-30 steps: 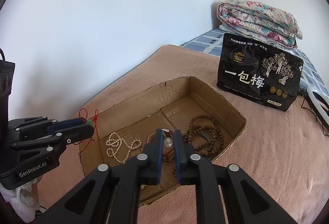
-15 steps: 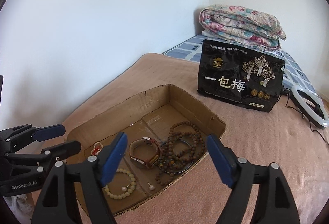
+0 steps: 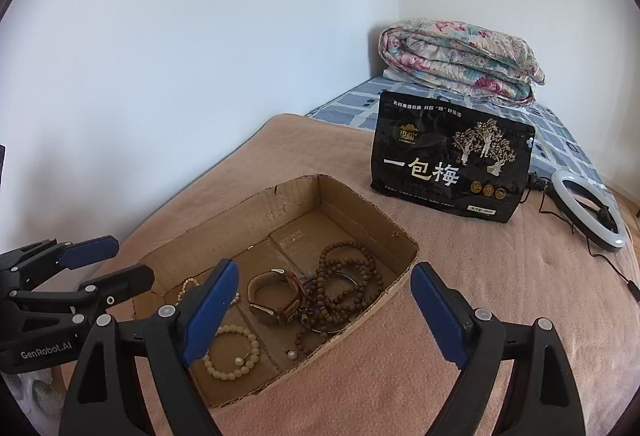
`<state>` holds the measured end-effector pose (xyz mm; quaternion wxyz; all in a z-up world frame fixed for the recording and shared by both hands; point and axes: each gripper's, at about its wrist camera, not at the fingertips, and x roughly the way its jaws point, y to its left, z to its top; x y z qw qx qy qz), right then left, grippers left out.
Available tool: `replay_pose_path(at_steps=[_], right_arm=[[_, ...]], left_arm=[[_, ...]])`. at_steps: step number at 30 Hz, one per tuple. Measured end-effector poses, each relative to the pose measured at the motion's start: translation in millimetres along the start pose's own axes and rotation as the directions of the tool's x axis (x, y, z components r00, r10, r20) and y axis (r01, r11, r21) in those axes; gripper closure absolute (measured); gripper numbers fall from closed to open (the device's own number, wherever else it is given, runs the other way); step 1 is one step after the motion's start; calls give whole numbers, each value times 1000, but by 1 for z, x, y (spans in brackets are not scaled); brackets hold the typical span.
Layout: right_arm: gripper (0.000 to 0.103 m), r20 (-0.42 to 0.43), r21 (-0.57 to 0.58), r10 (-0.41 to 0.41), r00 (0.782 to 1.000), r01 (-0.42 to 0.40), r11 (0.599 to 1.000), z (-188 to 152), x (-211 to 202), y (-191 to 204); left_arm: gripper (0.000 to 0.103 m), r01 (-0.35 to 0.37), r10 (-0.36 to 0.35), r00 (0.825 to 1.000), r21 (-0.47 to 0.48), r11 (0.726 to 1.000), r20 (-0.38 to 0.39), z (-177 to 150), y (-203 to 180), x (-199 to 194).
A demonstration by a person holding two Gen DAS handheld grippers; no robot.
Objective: Organize jewelry
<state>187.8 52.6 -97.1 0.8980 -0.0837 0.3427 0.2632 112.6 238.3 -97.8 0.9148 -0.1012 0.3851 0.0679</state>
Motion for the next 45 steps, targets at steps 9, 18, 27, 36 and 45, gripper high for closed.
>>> replay_pose_path(at_steps=[9, 18, 27, 36, 45], right_arm=[[12, 41, 4, -12, 999, 12, 1000, 0, -37, -4], [10, 94, 12, -51, 994, 50, 999, -3, -81, -12], [0, 129, 29, -73, 989, 70, 997, -14, -120, -22], [0, 134, 23, -121, 984, 119, 993, -37, -144, -32], [0, 113, 30, -130, 985, 128, 991, -54, -151, -43]], left_arm=[[38, -17, 15, 998, 32, 999, 68, -5, -13, -33], [38, -34, 27, 993, 57, 998, 119, -9, -24, -71], [23, -48, 32, 982, 78, 996, 186, -19, -36, -113], [23, -52, 43, 984, 44, 998, 175, -29, -39, -127], [7, -102, 87, 979, 75, 992, 186, -40, -50, -132]])
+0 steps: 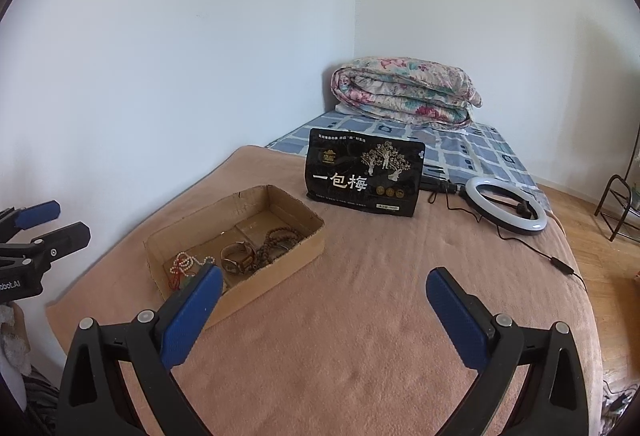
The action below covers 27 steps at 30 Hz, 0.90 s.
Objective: Organize jewelry
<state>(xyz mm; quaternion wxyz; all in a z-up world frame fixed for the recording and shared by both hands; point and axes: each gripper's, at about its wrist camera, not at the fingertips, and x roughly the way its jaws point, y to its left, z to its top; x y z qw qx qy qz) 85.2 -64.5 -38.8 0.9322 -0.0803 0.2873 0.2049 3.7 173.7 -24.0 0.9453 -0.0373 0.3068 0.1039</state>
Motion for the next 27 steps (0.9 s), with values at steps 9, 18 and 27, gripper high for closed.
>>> replay_pose_path(at_steps=[9, 18, 27], right_arm=[[0, -24, -6, -11, 1000, 11, 1000, -10, 1, -4], [0, -35, -4, -9, 999, 9, 1000, -12, 2, -5], [0, -42, -4, 8, 999, -8, 1000, -14, 5, -2]], left_arm=[[1, -14, 13, 1000, 46, 999, 23, -3, -13, -5], [1, -17, 17, 1000, 39, 999, 9, -3, -15, -2], [1, -8, 8, 1000, 14, 1000, -15, -5, -13, 1]])
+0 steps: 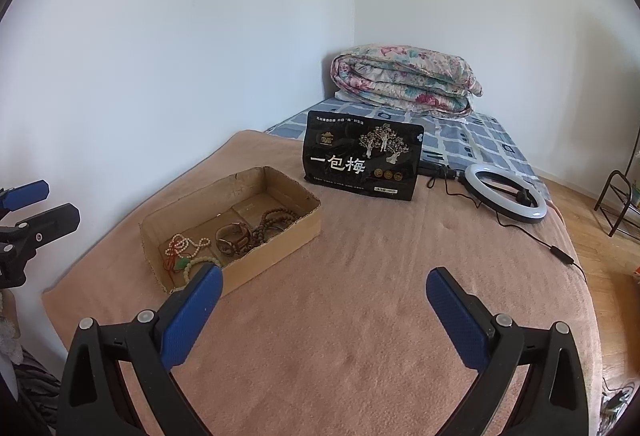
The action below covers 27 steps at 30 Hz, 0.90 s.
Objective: Organize jewelry
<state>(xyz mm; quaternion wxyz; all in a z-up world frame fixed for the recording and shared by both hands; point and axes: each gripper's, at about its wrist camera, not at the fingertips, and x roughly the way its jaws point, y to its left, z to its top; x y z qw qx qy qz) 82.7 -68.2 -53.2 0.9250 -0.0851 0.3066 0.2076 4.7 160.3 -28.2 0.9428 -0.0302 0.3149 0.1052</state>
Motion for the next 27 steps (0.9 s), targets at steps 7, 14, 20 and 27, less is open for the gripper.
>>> replay_pose_path(at_steps=[7, 14, 20, 27], right_arm=[[0, -10, -10, 5, 1000, -5, 1000, -1, 3, 4], [0, -15, -7, 7, 1000, -7, 1000, -1, 3, 3], [0, -22, -8, 10, 1000, -10, 1000, -3, 5, 4], [0, -30, -8, 11, 999, -12, 1000, -6, 7, 5]], left_arm=[[1, 2, -2, 1000, -3, 1000, 0, 1, 1, 0], [1, 6, -6, 1000, -15, 1000, -2, -2, 2, 0], [1, 0, -1, 1000, -19, 1000, -3, -3, 1, -3], [1, -6, 6, 1000, -28, 1000, 1, -2, 2, -7]])
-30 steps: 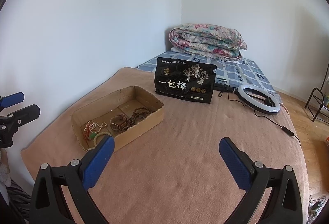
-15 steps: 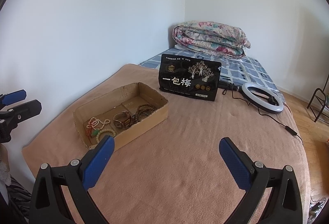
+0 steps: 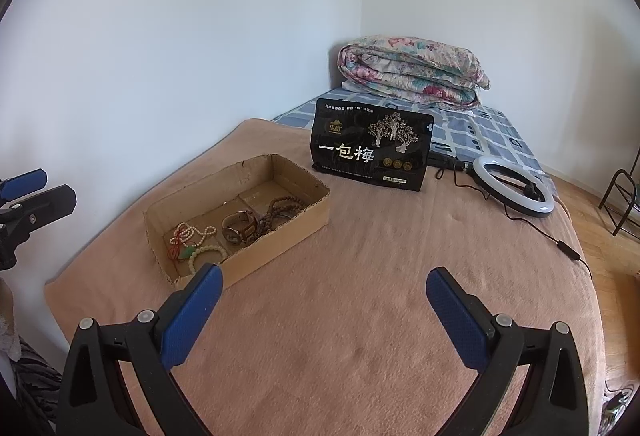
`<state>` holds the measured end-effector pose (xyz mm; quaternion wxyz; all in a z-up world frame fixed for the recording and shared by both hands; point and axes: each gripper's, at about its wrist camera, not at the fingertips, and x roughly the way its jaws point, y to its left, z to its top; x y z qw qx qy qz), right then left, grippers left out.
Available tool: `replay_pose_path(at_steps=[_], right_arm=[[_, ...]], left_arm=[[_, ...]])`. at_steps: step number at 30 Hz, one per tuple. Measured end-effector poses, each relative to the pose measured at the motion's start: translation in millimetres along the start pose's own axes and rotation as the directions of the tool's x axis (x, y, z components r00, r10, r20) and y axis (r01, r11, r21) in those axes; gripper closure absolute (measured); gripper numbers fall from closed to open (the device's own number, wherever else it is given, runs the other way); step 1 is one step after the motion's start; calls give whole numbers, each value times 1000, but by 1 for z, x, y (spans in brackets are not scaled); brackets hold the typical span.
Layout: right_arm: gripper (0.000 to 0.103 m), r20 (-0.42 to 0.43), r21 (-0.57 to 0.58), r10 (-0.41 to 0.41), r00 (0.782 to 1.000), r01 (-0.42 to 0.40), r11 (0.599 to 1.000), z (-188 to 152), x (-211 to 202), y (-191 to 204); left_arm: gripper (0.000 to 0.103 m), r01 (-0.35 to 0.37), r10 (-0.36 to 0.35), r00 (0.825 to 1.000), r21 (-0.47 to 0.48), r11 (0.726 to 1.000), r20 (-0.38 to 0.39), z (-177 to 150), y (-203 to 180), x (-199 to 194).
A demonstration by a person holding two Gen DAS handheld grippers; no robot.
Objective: Organize jewelry
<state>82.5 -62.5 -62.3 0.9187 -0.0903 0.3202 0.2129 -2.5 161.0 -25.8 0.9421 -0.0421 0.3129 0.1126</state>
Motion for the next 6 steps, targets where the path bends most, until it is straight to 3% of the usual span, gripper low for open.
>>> replay_pose_path(at_steps=[6], right_arm=[[0, 1, -1, -2, 1000, 2, 1000, 0, 0, 0]], left_arm=[[1, -1, 1, 1000, -4, 1000, 0, 0, 0, 0]])
